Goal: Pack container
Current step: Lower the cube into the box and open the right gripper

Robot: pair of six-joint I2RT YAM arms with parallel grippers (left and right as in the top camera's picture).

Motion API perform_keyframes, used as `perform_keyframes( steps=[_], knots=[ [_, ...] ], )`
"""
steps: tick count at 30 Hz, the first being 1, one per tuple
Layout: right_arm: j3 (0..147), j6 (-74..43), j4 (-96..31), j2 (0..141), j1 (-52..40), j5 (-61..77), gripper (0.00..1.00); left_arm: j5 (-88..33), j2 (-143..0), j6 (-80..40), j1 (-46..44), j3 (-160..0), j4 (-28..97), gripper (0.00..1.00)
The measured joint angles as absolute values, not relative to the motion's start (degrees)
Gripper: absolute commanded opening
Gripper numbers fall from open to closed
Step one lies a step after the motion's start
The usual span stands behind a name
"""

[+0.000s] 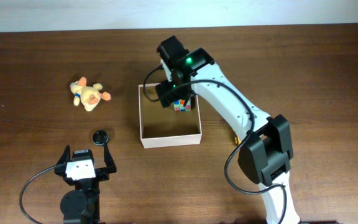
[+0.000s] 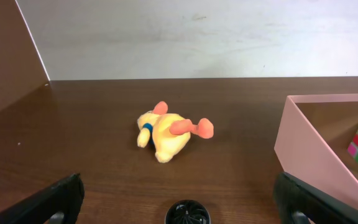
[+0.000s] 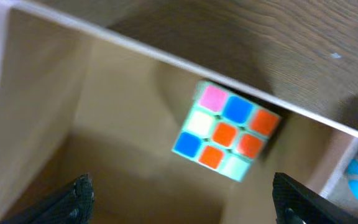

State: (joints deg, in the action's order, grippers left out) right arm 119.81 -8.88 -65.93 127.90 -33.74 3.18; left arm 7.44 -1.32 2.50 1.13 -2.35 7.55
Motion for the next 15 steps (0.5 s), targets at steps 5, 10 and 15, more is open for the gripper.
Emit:
perform_keyframes(
  steps=[5, 10, 15],
  knots=[
    [119.79, -3.77, -63.53, 127.9, -36.6, 4.01, 0.88, 7.44, -1.32, 2.5, 1.13, -2.35, 7.55, 0.99],
    [119.42, -1.34, -60.25, 127.9, -37.76, 4.4, 0.87, 7.44, -1.32, 2.5, 1.13, -2.35, 7.57, 0.99],
    [116.05, -0.05, -56.86, 127.9, -37.65, 4.4, 0.77, 7.44, -1.32, 2.5, 1.13, -2.35, 7.57, 0.99]
  ],
)
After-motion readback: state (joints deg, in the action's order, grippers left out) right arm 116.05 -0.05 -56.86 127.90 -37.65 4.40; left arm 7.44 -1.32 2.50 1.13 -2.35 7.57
